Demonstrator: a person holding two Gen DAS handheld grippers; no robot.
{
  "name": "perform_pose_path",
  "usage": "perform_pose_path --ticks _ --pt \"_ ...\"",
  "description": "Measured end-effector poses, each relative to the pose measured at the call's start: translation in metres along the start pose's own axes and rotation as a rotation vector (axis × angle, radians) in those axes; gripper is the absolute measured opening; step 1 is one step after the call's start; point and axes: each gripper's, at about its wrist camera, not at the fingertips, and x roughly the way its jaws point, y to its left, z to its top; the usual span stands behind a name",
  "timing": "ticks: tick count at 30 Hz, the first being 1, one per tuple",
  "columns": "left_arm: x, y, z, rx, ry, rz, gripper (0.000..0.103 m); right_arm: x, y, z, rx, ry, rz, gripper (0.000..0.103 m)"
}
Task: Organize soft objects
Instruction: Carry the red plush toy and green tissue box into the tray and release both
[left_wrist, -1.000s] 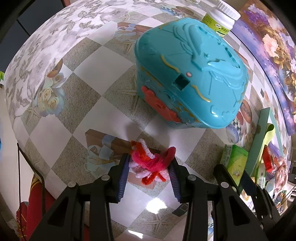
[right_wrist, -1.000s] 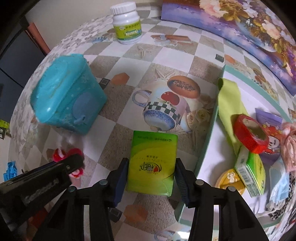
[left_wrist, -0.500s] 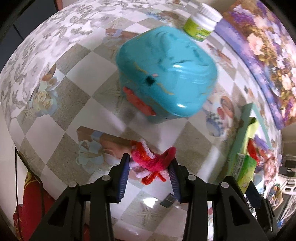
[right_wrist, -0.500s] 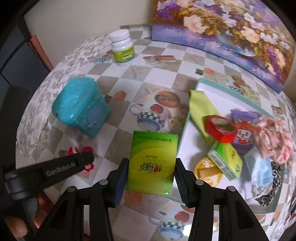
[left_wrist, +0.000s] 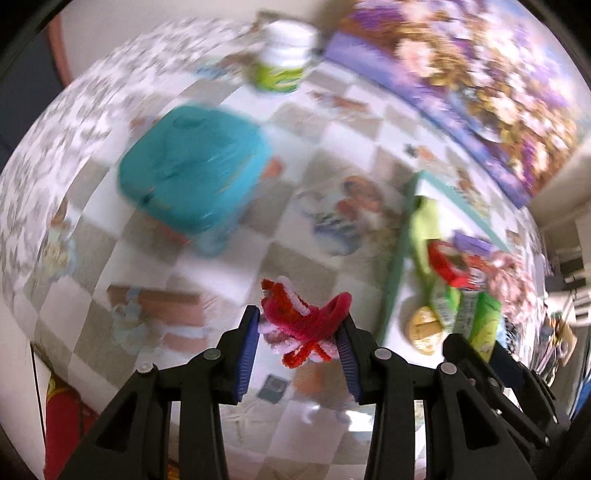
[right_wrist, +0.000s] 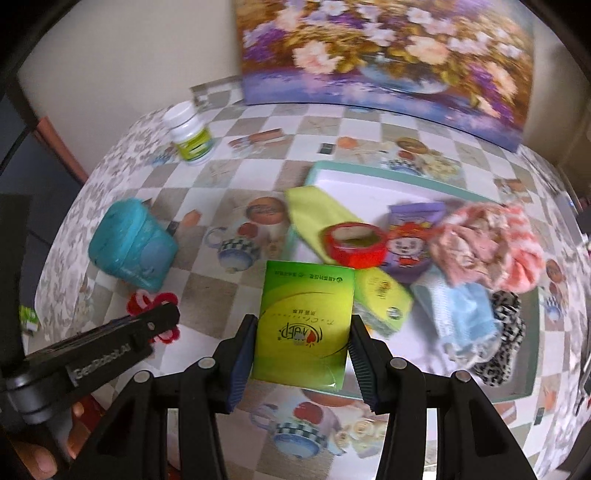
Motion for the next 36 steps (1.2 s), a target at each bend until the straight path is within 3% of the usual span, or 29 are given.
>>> perform_pose_path --ticks 4,12,21,36 --pt "-0.004 -0.04 0.0 0.143 -0.062 -0.019 0.042 -0.003 -0.035 -0.004 0.087 0.013 -0.031 0.052" --pt "0.017 -0.103 -0.009 0.314 -0.041 -0.091 0.042 -0.004 -0.085 -0.012 0.203 0.037 -0.057 0.052" --pt "0.036 -0.131 -0.016 0.365 -0.004 -0.111 0.043 -0.014 -0.126 -0.018 0.327 0.012 -0.049 0.052" --pt "0.049 -0.132 -0.018 0.413 0.025 -0.099 0.043 0.008 -0.121 -0.018 0.316 0.081 -0.051 0.052"
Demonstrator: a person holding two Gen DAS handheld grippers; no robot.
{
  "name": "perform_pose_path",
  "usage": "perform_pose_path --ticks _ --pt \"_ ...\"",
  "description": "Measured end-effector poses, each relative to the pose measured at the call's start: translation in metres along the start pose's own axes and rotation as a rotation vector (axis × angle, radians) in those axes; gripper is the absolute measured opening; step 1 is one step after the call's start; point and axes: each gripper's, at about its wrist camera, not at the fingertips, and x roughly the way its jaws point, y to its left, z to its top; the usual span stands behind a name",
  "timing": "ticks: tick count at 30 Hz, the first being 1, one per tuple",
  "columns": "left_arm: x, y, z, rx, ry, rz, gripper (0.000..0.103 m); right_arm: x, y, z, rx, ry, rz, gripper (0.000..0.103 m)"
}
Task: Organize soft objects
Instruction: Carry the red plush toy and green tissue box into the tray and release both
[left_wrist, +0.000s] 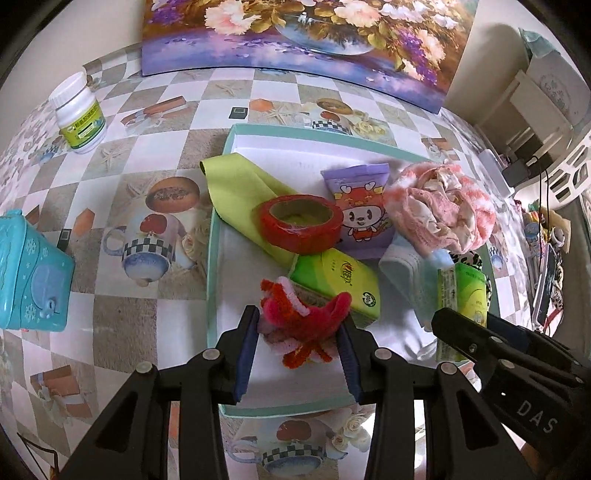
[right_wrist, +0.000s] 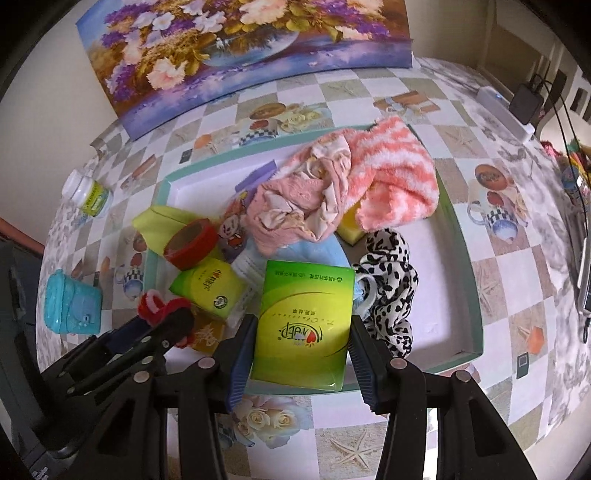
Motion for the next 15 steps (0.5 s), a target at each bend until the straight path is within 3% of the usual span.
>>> perform_pose_path --ticks 9,15 --pt "0.009 0.005 -0.001 0.009 0.029 0.03 0.043 0.018 0.002 -0.003 -0.001 0.055 -0.023 0.052" --pt "0.008 0.003 0.0 0.013 0.03 0.013 0.044 0.015 0.006 -0.002 -0.01 0.04 -0.022 0.052"
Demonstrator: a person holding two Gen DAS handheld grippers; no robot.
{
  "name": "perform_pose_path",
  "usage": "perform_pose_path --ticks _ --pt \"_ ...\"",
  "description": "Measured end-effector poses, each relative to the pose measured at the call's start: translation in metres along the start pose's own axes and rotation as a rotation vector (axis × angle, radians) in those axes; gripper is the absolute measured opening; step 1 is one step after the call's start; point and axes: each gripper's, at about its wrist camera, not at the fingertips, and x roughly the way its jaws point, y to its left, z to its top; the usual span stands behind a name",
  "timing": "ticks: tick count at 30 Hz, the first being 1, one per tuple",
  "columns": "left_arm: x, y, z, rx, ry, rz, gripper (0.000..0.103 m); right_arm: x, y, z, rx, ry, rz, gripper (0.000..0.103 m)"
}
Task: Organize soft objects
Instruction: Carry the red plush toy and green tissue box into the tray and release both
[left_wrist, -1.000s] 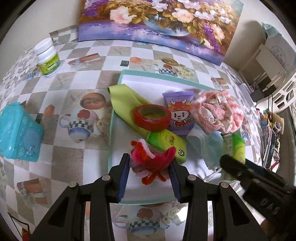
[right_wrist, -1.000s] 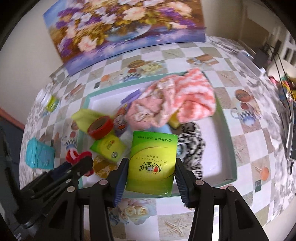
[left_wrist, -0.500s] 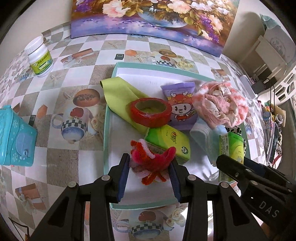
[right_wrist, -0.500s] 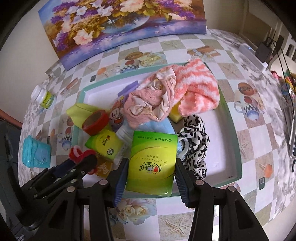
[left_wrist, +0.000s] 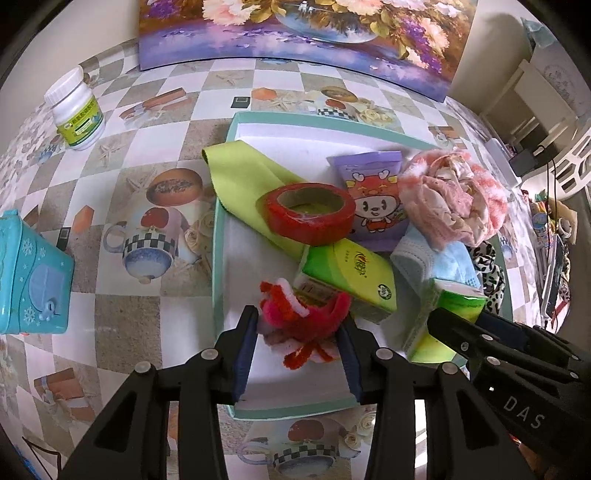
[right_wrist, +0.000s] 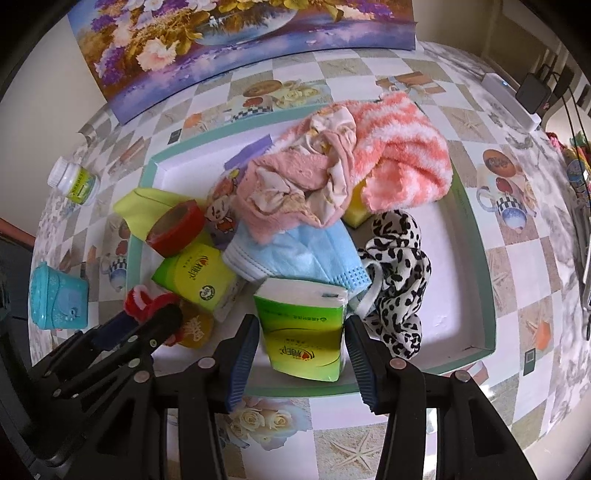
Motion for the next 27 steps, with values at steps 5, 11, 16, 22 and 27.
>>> perform_pose_path --ticks 5,11,16,22,27 --pt "-0.002 0.0 0.001 0.004 -0.007 -0.01 0.052 -0.003 0.005 0.001 -0.011 -0.011 0.0 0.052" --pt "-0.005 0.008 0.004 -0.035 -0.016 -0.016 0.066 -0.01 0.005 0.003 0.001 -0.035 -0.008 0.058" --pt "-0.015 0.016 0.006 -0.078 -0.047 -0.04 0.072 -0.015 0.006 0.002 -0.009 -0.052 -0.01 0.058" --pt "-0.024 0.026 0.008 -0.114 -0.092 -0.005 0.078 -0.018 0.008 0.003 -0.013 -0.07 -0.02 0.062" --pt "-0.029 0.035 0.01 -0.137 -0.135 0.056 0.087 -0.018 0.005 0.005 -0.006 -0.076 -0.04 0.079"
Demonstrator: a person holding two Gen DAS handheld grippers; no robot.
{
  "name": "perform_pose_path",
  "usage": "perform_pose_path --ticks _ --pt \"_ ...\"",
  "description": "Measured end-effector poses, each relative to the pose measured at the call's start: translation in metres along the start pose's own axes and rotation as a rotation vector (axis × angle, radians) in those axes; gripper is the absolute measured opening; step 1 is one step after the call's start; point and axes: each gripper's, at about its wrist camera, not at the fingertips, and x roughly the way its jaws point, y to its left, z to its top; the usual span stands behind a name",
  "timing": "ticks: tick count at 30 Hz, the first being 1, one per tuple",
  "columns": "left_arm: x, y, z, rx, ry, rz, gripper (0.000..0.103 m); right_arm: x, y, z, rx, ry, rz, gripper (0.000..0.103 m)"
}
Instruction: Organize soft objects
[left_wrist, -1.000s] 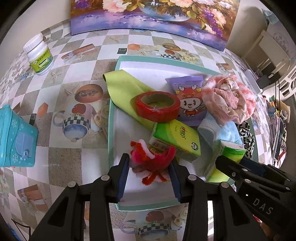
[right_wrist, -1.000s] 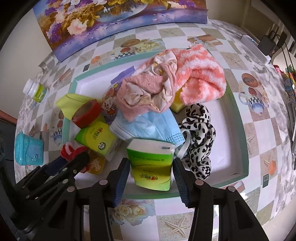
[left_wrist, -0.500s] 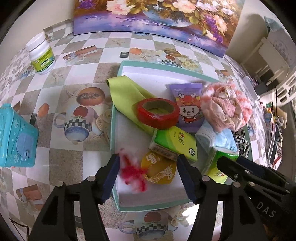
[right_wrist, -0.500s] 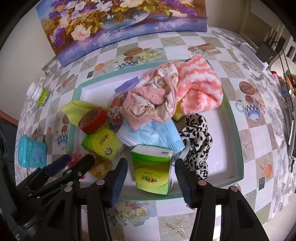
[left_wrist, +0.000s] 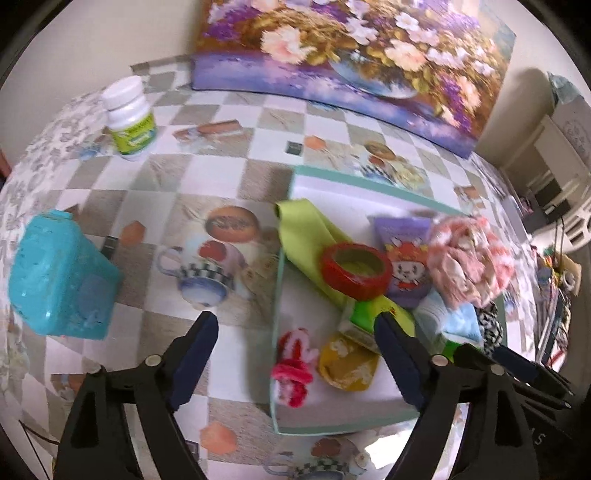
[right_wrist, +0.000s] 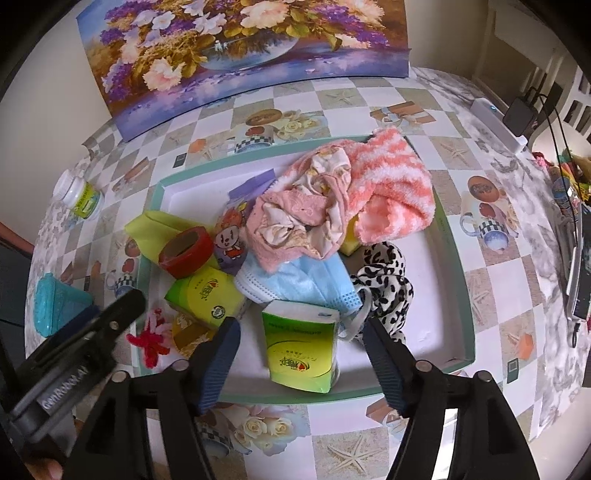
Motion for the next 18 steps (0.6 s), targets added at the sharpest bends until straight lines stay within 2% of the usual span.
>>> perform_pose_path --ticks 4,5,6,8,18 --pt "-0.001 0.007 0.001 -0.017 -0.023 0.038 0.091 0.001 0.0 0.0 -0.003 -0.005 -0.014 0.084" --pt "-0.001 0.008 0.001 -0.02 -0.026 0.045 0.095 0.001 0.0 -0.001 -0.004 -0.005 -0.016 0.089" --pt "0.0 0.009 0.001 -0.024 -0.029 0.052 0.097 0.001 0.0 -0.001 -0.004 -0.008 -0.02 0.095" --pt "0.0 0.011 0.001 -0.028 -0.032 0.071 0.097 0.0 0.0 -0.001 -0.007 -0.018 -0.028 0.101" --pt "0.004 0.017 0.0 -0.037 -0.021 0.125 0.097 0.002 0.002 0.0 -0.017 -0.019 -0.038 0.103"
